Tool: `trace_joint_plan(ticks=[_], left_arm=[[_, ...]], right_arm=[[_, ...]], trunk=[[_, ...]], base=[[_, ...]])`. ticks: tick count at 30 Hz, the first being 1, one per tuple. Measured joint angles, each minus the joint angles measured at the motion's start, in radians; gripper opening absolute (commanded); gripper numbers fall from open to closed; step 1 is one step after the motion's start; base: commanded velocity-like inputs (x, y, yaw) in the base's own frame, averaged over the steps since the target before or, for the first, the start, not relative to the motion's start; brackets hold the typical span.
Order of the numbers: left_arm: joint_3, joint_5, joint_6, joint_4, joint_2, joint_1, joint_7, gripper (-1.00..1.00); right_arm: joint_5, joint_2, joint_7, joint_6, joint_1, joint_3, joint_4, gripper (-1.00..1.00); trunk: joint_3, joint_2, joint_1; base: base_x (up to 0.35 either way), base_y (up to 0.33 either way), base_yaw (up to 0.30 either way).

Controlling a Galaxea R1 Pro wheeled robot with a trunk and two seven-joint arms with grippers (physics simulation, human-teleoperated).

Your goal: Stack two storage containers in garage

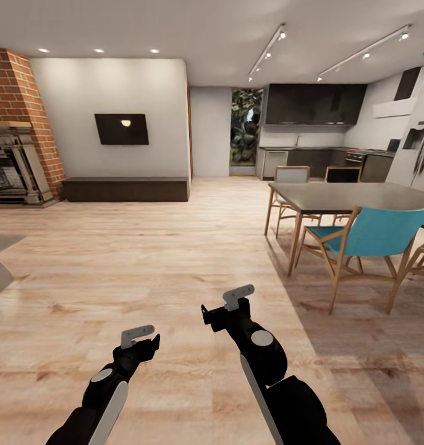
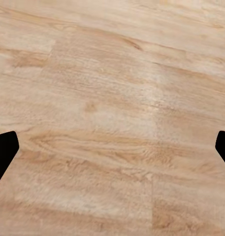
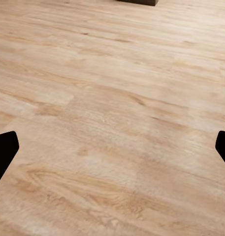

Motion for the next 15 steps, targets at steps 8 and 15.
trace_joint_plan(ticks=[8, 15], left_arm=[[0.0, 0.0, 0.0, 0.0, 0.0, 0.0, 0.0, 1.0], [0.0, 0.0, 0.0, 0.0, 0.0, 0.0, 0.0, 1.0]], right_arm=[[0.0, 0.0, 0.0, 0.0, 0.0, 0.0, 0.0, 1.0], [0.0, 0.0, 0.0, 0.0, 0.0, 0.0, 0.0, 1.0]], trunk=[[0.0, 0.0, 0.0], [0.0, 0.0, 0.0]], base=[[0.338, 0.0, 0.0], [0.338, 0.0, 0.0]])
